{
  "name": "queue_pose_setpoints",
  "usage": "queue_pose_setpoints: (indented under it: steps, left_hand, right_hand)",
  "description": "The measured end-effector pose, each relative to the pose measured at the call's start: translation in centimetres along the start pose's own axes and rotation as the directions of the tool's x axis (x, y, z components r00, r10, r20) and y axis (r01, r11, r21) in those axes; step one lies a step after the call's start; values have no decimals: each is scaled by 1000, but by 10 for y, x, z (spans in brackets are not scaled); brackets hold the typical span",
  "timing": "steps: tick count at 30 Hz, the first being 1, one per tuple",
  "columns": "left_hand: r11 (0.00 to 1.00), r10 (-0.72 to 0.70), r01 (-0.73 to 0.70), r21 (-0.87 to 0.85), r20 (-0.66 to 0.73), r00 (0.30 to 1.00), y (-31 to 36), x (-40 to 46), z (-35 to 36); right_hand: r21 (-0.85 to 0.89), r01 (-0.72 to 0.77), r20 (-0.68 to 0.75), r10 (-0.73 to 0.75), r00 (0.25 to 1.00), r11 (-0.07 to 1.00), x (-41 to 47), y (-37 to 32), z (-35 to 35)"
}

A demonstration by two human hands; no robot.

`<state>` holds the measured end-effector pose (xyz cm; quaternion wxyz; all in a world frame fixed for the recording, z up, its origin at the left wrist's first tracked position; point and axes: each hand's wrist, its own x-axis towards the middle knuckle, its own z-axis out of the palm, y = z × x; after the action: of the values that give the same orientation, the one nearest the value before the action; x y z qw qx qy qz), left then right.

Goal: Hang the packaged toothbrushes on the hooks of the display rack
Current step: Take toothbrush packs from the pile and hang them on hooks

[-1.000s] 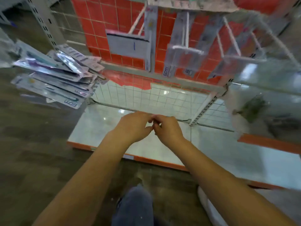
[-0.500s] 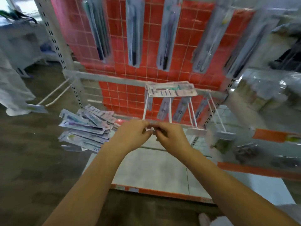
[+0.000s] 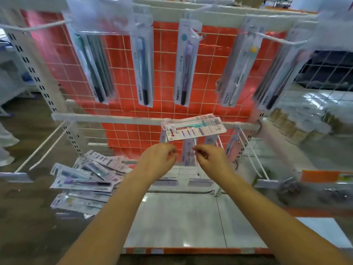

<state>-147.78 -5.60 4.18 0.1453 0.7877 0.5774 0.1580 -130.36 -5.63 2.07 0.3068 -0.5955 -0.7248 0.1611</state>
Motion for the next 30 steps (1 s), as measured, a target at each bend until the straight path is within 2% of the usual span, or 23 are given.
queue_pose_setpoints:
  steps: [3,6,9,11,14,17,20,23,30]
  left_hand:
    - [999,-44,44,-16,-11,999,9,19,5]
    - [993,-115,115,-2,36,993,17,37,12]
    - [988,-153,153,7,88,984,25,52,22]
    - [986,-167,166,19,97,981,30,59,28]
    - [987,-160,157,41,79,984,35,65,37]
    - [990,-139,136,48,59,989,37,67,42]
    - [991,-122,119,67,37,992,34,67,46]
    - [991,-112,110,80,33,993,27,67,53]
    - [992,-117,117,38,-22,993,21,76,66]
  right_hand:
    - [-49,-6,-8,5,1000,999,19,24,-6]
    - [-101,6,-6,-7,1000,995,41,45,-14]
    - [-228,38,71,-22,997,973,64,65,-15]
    - [-342,35,171,25,985,939,77,75,-12]
    - [-378,53,260,51,964,924,95,88,-5]
    - [-428,169,315,-28,949,888,111,99,0]
    - [-477,242,414,-27,910,845,123,104,2]
    - [-519,303,438,-56,897,799,137,108,5]
    - [-545,324,497,-13,868,773,160,115,13]
